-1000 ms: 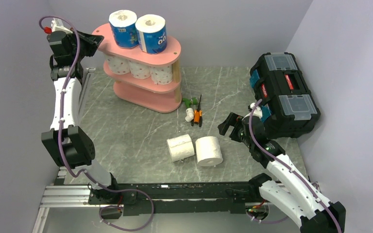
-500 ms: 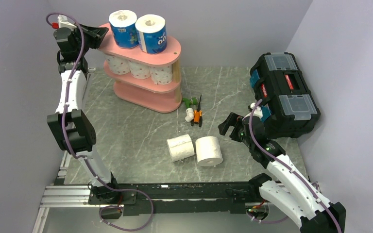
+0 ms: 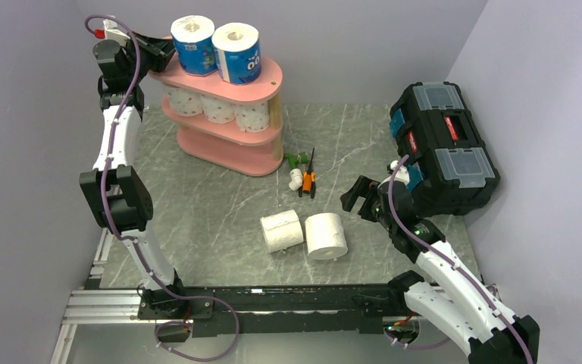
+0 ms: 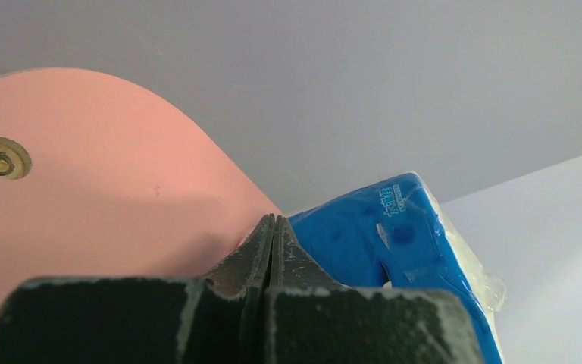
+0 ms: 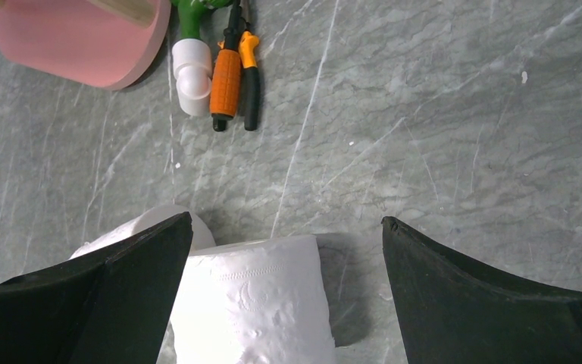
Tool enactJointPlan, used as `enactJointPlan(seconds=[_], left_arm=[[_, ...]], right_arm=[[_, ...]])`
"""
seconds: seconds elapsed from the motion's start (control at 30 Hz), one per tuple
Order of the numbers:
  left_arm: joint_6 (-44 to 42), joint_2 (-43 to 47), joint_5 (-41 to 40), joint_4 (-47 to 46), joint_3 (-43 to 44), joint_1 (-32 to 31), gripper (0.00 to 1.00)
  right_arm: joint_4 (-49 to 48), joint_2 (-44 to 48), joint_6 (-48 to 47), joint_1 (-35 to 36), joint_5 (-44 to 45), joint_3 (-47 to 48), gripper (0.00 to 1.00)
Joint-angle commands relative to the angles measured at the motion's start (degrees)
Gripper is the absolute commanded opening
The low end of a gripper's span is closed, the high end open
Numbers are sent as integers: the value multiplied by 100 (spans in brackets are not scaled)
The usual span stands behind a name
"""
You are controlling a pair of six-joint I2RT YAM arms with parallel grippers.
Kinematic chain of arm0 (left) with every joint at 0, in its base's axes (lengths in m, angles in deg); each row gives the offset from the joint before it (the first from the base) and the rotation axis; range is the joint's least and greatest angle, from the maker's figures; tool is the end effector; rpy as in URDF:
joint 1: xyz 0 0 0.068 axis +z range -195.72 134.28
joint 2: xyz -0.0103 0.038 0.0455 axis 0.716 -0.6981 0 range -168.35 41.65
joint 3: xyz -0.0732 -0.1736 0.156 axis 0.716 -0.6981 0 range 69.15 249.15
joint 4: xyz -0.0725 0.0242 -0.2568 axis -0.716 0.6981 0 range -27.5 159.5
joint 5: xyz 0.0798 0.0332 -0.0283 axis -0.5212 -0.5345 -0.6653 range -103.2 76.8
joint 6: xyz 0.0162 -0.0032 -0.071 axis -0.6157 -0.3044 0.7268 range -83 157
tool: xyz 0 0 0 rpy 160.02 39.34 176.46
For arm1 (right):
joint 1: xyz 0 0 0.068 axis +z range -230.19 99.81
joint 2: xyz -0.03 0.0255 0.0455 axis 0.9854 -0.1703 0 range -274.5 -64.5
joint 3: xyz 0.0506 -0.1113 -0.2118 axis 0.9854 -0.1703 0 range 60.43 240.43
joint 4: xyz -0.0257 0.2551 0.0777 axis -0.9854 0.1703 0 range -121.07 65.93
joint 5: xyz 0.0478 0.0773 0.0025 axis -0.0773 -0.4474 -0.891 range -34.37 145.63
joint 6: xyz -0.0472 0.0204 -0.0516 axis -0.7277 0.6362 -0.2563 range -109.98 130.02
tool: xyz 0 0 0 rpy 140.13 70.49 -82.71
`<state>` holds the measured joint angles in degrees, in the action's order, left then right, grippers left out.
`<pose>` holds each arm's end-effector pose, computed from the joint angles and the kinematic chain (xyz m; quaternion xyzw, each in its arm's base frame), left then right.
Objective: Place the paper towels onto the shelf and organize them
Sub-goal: Adjust the paper towel on the shelf.
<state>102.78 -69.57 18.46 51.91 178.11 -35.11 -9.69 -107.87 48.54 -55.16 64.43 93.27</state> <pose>0.4809 0.0577 0.4006 -0.2267 0.6220 -0.4952 0.5627 0.2048 0.0853 0.2169 0.1394 0.8613 0.1979 0.4468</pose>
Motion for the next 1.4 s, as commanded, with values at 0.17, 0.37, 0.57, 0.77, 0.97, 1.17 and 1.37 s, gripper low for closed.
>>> enactJointPlan(seconds=[0.17, 0.37, 0.57, 0.77, 0.97, 1.17, 1.37], left_arm=[[30, -37, 363, -292, 179, -41, 0], [-46, -41, 467, -258, 210, -122, 0], [-72, -45, 529, -242, 163, -171, 0], [-76, -14, 567, -275, 92, -233, 0], [-116, 17, 587, -271, 23, -287, 0], [-121, 12, 605, -277, 6, -344, 0], [-145, 21, 604, -268, -55, -402, 0]], right_arm=[[-67, 39, -65, -23, 69, 165, 98], [-78, 24, -48, -25, 63, 160, 98], [-81, 31, -25, -25, 61, 142, 98], [-86, 11, -20, -25, 45, 134, 98], [-95, 10, -4, -24, 26, 112, 98], [-108, 22, 5, -24, 26, 99, 98], [-117, 26, 6, -18, 26, 71, 98]])
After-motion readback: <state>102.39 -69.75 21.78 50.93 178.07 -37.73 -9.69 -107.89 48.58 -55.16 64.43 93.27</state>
